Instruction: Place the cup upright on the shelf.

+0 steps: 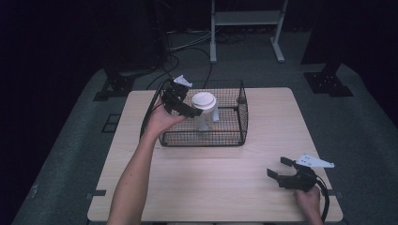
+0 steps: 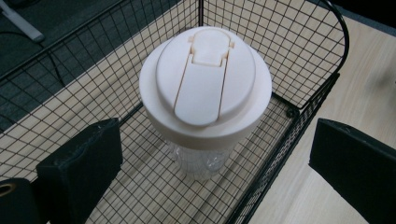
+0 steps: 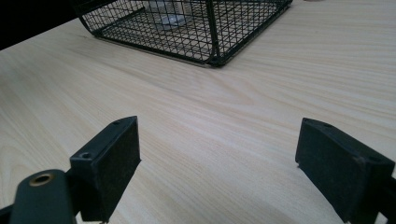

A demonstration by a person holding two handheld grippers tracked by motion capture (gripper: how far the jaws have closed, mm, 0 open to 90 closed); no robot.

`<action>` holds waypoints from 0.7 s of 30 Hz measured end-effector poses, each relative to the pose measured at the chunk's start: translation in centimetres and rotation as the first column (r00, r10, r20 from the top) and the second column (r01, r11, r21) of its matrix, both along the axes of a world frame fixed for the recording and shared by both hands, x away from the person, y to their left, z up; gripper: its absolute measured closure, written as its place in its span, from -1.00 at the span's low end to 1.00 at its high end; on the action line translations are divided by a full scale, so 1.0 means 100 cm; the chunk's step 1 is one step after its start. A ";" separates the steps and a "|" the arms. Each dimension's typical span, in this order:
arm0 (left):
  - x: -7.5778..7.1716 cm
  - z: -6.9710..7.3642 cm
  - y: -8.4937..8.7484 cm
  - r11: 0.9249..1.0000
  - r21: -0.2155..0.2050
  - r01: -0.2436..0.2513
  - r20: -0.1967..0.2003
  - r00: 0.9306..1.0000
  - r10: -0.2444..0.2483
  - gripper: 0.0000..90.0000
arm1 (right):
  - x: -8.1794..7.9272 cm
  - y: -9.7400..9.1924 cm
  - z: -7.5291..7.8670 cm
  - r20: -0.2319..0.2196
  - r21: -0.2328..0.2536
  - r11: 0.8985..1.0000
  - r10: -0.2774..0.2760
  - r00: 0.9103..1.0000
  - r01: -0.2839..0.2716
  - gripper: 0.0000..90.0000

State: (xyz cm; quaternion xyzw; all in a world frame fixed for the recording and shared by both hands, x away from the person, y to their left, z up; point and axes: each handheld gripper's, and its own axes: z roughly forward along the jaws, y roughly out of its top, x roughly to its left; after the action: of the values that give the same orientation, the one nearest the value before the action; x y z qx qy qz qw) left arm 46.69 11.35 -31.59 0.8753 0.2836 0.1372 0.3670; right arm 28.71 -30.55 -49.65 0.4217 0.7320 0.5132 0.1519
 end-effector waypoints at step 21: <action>-0.027 -0.001 0.014 0.999 0.014 0.045 0.012 0.999 -0.046 -0.96 | 0.000 0.000 0.000 0.005 -0.007 1.000 -0.005 1.000 0.005 -0.71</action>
State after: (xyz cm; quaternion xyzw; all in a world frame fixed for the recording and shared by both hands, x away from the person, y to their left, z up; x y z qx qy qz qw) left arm 43.97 12.78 -31.69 0.8831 0.2603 0.1363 0.3658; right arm 28.67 -30.54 -49.66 0.4216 0.7325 0.5111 0.1563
